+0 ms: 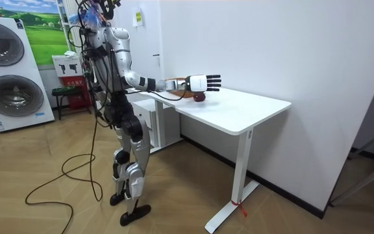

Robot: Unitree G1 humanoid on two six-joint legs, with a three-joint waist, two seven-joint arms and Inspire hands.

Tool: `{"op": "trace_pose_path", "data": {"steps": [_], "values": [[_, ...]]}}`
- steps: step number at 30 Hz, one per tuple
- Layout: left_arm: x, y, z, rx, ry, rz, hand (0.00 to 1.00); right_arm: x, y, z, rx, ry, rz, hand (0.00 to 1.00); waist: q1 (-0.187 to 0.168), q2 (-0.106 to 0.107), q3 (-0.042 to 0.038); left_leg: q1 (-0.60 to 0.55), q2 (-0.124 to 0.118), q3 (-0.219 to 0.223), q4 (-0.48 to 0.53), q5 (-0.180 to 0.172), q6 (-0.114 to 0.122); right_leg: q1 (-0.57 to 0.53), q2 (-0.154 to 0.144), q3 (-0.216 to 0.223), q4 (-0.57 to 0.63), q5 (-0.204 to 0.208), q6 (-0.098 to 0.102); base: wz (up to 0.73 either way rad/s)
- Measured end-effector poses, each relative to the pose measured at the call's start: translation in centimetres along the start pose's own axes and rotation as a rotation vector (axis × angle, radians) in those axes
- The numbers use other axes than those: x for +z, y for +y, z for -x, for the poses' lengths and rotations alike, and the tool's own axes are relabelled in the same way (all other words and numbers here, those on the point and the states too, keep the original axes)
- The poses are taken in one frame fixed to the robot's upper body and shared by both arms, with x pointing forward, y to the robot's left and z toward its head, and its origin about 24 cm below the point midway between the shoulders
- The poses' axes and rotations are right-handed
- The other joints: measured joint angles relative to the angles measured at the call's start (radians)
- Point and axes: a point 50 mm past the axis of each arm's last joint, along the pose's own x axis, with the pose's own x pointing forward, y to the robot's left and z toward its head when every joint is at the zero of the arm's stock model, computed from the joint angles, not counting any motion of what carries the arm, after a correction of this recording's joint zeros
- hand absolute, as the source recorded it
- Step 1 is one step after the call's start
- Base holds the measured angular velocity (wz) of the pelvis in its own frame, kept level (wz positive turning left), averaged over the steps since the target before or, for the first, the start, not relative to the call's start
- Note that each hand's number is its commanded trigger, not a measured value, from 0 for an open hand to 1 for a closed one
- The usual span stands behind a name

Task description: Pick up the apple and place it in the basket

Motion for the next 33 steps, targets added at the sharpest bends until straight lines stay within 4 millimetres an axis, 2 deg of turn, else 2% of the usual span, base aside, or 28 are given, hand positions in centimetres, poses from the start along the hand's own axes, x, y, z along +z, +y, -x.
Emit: {"op": "trace_pose_path", "data": {"steps": [7, 9, 14, 19, 22, 33], "values": [[-0.4, 0.0, 0.1, -0.011, 0.015, -0.003, 0.0, 0.1, 0.3, -0.1, 0.063, -0.016, 0.043, 0.0, -0.003, -0.003, 0.0007, 0.002, 0.0, -0.006, 0.003, 0.0, 0.0, 0.004, -0.001, -0.008, 0.001, 0.0, 0.0, 0.01], [-0.5, 0.0, 0.1, -0.02, 0.016, -0.004, 0.0, -0.5, 0.1, -0.1, 0.079, 0.002, 0.062, 0.0, -0.003, -0.006, -0.0006, 0.003, 0.0, -0.005, 0.005, 0.0, 0.0, 0.001, -0.001, -0.008, -0.002, 0.0, 0.0, 0.02], [-0.7, -0.1, 0.1, -0.029, 0.028, -0.004, 0.0, -2.3, -0.2, 0.1, 0.13, 0.093, 0.119, 0.0, -0.001, -0.016, -0.0003, 0.0, -0.001, -0.009, 0.006, 0.0, 0.0, 0.003, -0.001, -0.008, -0.002, 0.0, 0.0, 0.0], [-0.6, 0.3, 0.0, -0.034, 0.025, -0.001, 0.0, -2.7, -0.5, 0.0, 0.149, 0.109, 0.147, 0.0, -0.002, -0.033, 0.0033, -0.006, -0.001, -0.017, 0.012, 0.0, 0.0, 0.008, -0.002, -0.02, -0.005, 0.0, 0.0, 0.06], [-0.6, 0.3, 0.0, -0.034, 0.024, -0.001, 0.0, -2.9, -0.6, 0.0, 0.163, 0.115, 0.156, 0.0, 0.002, -0.042, 0.0012, -0.006, -0.001, -0.021, 0.013, 0.0, -0.001, 0.01, -0.001, -0.025, -0.015, 0.002, -0.003, 0.05], [-0.5, 0.3, 0.0, -0.035, 0.029, 0.0, 0.0, -2.7, -0.7, -0.8, 0.21, 0.11, 0.192, 0.0, 0.023, -0.041, 0.0016, 0.001, -0.001, -0.032, 0.016, 0.0, -0.001, 0.037, -0.001, -0.037, -0.015, 0.002, -0.003, 0.04]]}}
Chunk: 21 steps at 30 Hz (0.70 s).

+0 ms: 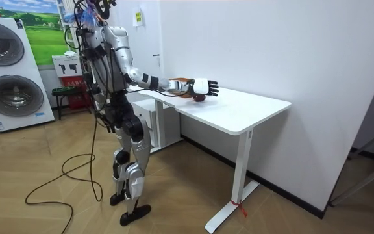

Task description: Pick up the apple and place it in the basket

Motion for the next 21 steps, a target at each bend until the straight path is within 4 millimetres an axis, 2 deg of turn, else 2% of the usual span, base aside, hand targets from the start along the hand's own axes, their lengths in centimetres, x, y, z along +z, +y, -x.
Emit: {"op": "trace_pose_path", "data": {"steps": [12, 21], "values": [[-0.2, 0.8, 0.0, 0.002, 0.01, -0.013, 0.0, -0.2, 1.0, -0.4, 0.072, 0.025, 0.027, 0.0, 0.006, -0.007, 0.0005, -0.003, -0.004, -0.008, 0.001, 0.0, 0.0, 0.008, -0.002, -0.01, -0.012, 0.0, 0.0, 0.01], [0.2, 1.0, -0.1, 0.009, -0.002, -0.06, 0.0, 0.0, 1.4, -1.3, 0.11, 0.029, 0.12, 0.0, 0.003, -0.015, -0.0017, -0.016, -0.007, -0.025, -0.003, 0.0, 0.0, 0.001, -0.003, -0.025, -0.018, 0.0, 0.0, 0.05]]}}
